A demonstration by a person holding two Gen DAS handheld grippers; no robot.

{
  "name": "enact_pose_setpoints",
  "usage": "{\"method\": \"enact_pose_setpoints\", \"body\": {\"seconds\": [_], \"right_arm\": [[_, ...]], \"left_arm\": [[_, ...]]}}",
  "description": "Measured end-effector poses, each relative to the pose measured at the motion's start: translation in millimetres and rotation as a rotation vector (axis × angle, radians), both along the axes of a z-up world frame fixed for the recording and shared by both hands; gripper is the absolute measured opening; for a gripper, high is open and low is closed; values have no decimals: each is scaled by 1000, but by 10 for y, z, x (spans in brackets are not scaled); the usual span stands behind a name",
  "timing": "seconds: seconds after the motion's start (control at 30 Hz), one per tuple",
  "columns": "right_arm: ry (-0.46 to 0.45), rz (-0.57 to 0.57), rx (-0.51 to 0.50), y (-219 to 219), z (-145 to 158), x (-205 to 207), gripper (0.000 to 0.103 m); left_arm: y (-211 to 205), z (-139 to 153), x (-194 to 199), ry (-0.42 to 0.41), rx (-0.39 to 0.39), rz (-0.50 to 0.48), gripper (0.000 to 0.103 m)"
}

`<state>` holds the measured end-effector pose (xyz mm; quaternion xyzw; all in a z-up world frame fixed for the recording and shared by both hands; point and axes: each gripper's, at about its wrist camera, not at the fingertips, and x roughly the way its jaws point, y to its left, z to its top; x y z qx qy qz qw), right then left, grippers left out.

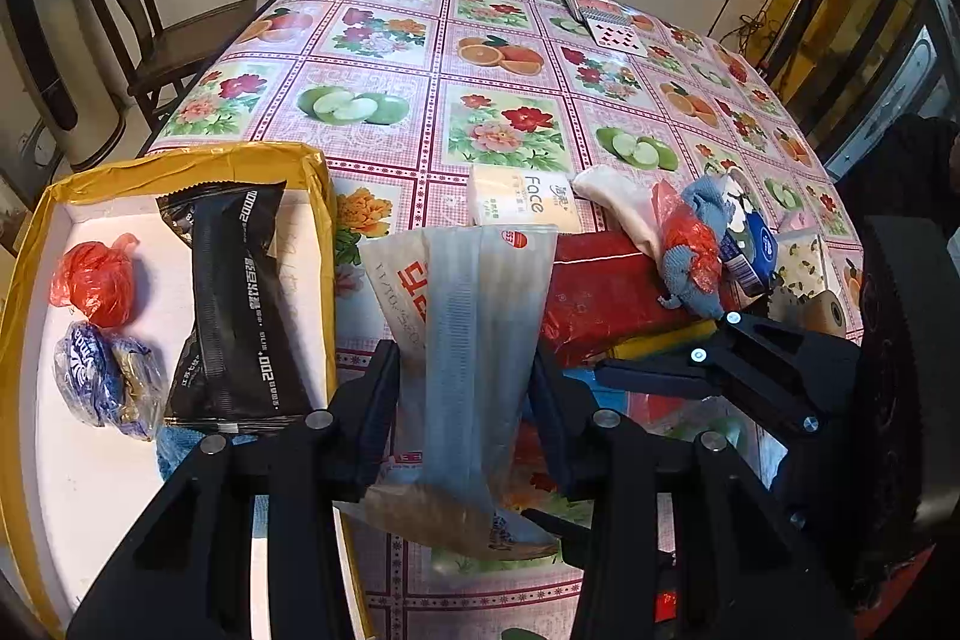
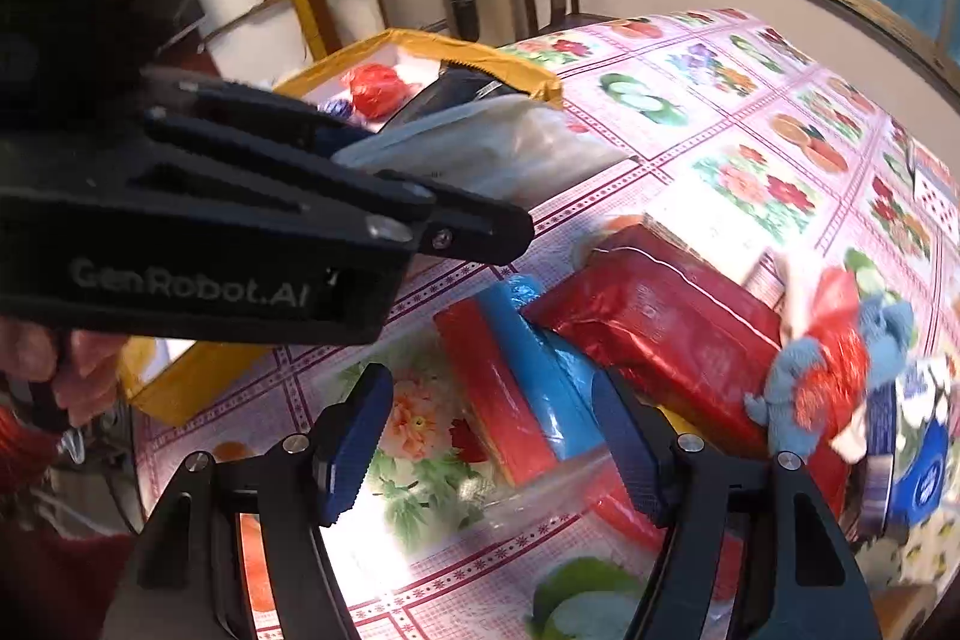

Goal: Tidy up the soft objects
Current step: 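Grasp the red-and-blue foam sticks bag with the right tool while the left tool lifts the white bag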

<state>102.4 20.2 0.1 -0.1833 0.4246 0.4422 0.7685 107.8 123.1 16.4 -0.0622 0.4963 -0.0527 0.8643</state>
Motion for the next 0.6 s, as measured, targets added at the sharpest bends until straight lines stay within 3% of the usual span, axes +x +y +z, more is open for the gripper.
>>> {"method": "enact_pose_setpoints", "body": {"seconds": [0.2, 0.27, 0.5, 0.6], "right_arm": [[-7, 6, -84, 164, -118, 84, 69], [24, -2, -77, 184, -156, 68, 52], [50, -21, -57, 142, -218, -183, 51], [69, -53, -2, 41, -208, -303, 49]], "left_arm": [[54, -1, -30, 6, -6, 8, 41], [97, -6, -38, 10, -13, 20, 41], [160, -28, -109, 14, -40, 32, 41], [168, -9, -174, 10, -61, 32, 41]]}}
